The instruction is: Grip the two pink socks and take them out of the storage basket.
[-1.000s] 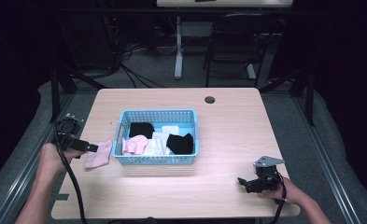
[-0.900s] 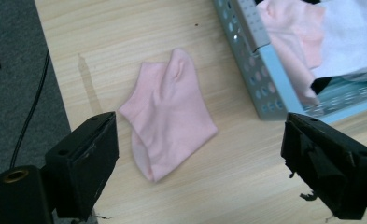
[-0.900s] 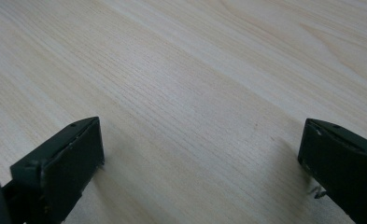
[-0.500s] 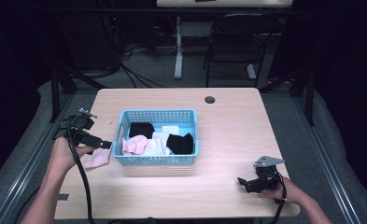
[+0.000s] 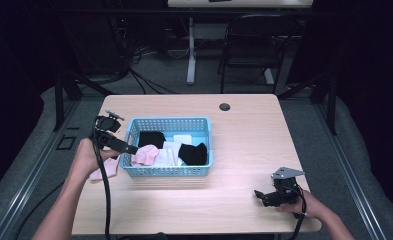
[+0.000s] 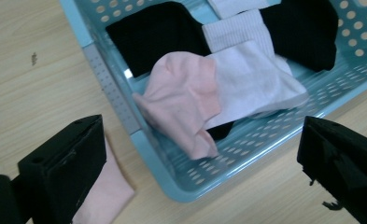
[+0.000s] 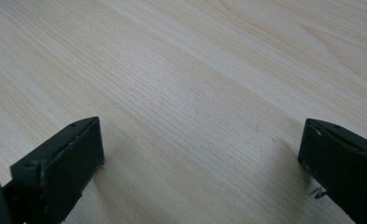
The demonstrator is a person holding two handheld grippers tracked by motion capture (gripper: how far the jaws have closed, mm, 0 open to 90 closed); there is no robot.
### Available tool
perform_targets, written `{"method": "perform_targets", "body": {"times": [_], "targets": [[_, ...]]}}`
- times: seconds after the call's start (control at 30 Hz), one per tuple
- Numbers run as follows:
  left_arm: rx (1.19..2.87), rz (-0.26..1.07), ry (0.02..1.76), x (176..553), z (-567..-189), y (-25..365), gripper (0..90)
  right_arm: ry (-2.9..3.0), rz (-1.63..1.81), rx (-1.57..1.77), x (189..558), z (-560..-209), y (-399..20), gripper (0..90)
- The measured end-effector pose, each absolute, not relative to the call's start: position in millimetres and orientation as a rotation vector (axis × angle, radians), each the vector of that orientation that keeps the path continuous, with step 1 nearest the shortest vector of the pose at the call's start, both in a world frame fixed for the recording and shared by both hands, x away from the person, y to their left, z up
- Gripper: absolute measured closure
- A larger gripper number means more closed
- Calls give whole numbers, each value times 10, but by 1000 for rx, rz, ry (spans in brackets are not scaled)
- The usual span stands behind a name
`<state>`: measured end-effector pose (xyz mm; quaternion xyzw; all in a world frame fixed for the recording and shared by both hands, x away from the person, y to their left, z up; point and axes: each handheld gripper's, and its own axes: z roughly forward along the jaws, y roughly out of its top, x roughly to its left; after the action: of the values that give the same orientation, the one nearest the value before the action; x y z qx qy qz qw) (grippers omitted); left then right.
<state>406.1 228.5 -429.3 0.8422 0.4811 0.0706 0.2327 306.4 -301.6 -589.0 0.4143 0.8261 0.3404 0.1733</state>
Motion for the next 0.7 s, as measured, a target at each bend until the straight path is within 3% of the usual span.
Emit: {"method": "perform_targets", "body": {"times": [0.7], "targets": [[2404, 96, 1338, 4203, -4682, 1998, 215, 2343, 967, 1179, 3061, -5891, -3017, 0]]}}
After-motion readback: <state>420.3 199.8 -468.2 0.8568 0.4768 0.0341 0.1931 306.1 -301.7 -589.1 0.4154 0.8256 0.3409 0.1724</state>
